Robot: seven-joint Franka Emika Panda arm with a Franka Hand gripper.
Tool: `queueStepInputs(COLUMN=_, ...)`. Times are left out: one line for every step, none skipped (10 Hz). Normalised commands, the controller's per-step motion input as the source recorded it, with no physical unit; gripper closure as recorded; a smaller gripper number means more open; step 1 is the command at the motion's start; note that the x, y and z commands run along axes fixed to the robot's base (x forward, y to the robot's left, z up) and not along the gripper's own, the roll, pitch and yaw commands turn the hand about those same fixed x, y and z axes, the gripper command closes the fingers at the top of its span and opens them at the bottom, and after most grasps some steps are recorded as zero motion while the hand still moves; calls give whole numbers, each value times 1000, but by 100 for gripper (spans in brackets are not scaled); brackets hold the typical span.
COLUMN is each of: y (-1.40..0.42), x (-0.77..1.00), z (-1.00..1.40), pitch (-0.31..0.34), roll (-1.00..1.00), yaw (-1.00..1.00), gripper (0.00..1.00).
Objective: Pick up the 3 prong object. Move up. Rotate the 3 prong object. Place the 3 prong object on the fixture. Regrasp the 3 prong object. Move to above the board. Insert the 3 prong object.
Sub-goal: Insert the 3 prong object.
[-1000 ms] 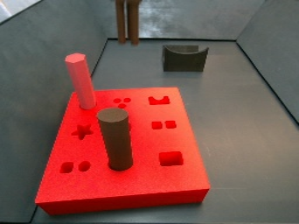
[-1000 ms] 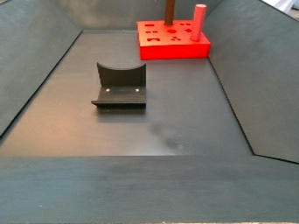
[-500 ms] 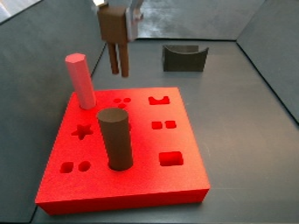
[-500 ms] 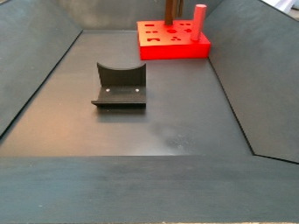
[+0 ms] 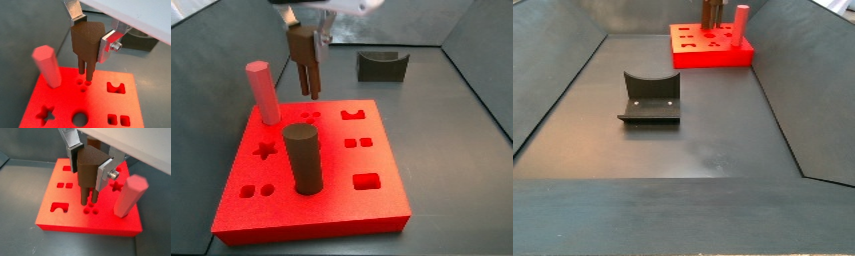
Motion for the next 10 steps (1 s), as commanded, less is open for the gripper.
queueStepInputs(y=0, x=0, z=0, pitch=0, roll=21, yaw=0, gripper=100)
queueStepInputs(y=-63, x=0, z=-640, pitch=-91, roll=91, yaw=-29, gripper=100)
queueStepInputs(y=-57, x=0, z=-631, pitch=-61, roll=107, yaw=-69, gripper=100)
queueStepInputs(y=0, x=-91, z=-494, pitch=-24, roll=137, yaw=-80, gripper=100)
queueStepInputs(y=-31, x=0, z=-597, pitch=0, roll=176, yaw=-154, gripper=100)
queueStepInputs(y=-11, x=0, z=-637, pitch=0, roll=140, yaw=-266, gripper=100)
queueStepInputs(y=-57, x=0, z=-697, pitch=-60, roll=131, yaw=-274, gripper=100)
queueStepInputs(y=-97, x=54, z=-717, pitch=-89, roll=99, yaw=-269, gripper=100)
queueStepInputs(y=-109, x=120, z=-711, pitch=-79, roll=89, yaw=-251, gripper=100)
queueStepInputs(y=-117, x=103, z=-689, pitch=-96, roll=74, yaw=-237, gripper=100)
